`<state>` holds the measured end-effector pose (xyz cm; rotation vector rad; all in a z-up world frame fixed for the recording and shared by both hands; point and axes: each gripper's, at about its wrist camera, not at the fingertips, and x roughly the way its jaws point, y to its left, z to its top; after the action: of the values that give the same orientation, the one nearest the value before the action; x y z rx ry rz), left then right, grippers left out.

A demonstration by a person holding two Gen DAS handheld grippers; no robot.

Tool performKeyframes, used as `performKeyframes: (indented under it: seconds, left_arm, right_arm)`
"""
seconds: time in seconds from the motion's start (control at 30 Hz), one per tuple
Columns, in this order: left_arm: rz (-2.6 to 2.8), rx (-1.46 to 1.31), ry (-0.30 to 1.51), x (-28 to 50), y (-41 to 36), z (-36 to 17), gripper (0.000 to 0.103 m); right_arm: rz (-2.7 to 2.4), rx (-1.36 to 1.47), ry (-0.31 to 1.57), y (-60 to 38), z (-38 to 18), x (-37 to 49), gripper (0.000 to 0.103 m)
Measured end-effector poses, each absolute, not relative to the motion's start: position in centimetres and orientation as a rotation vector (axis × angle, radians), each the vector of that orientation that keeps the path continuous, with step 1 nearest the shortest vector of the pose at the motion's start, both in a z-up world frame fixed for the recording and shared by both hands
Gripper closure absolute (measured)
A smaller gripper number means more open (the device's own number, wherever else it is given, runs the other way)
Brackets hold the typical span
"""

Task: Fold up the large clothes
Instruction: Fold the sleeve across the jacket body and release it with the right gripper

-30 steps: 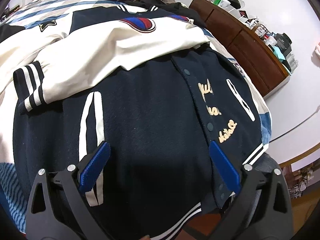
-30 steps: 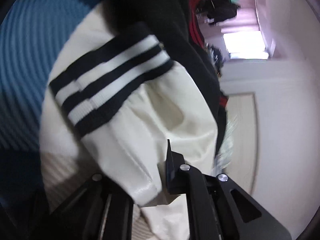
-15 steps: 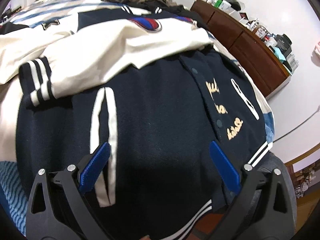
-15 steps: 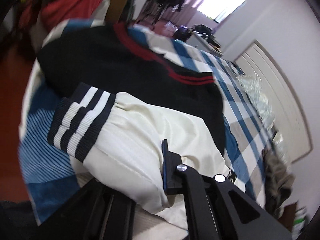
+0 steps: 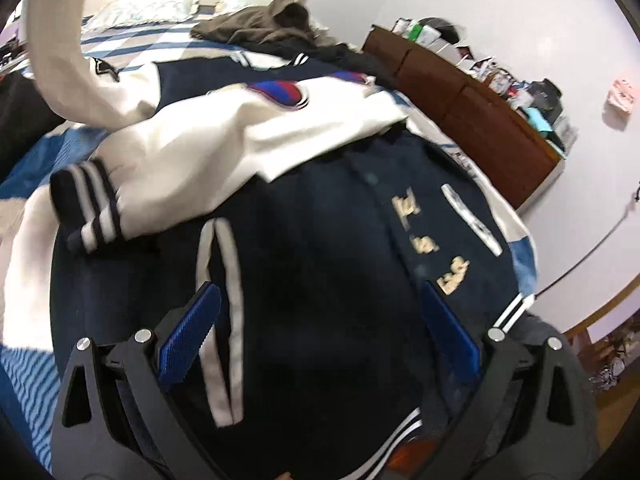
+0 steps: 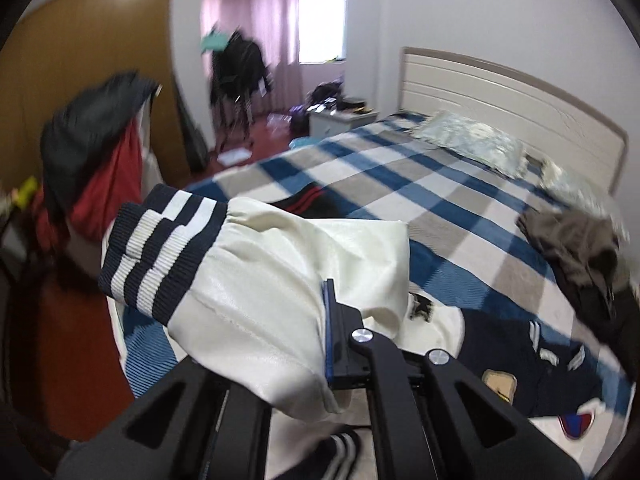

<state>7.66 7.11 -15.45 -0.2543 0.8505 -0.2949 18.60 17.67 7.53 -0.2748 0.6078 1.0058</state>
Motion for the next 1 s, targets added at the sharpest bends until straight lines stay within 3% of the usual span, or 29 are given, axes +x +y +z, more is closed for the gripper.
performKeyframes:
  seconds: [0.4,0.73,1.0]
  left_arm:
    - [-0.267,-0.184,0.904,14.3,11.7,-16.6,0.006]
    - [-0.302,-0.349,1.032,19.3,14.7,-20.6,0.006]
    - [-0.213,-0.179,1.024,19.5,12.3,-20.9,0.006]
  right_arm:
    - [0.852,-0.042,0.673,-1.1,4.7,27.5,0.099]
    - [0.728,0.317,0.782,-15.1,-4.7,30.6,0.099]
    - [0.648,0.695,0.841,-21.9,-13.9,28.2,0.099]
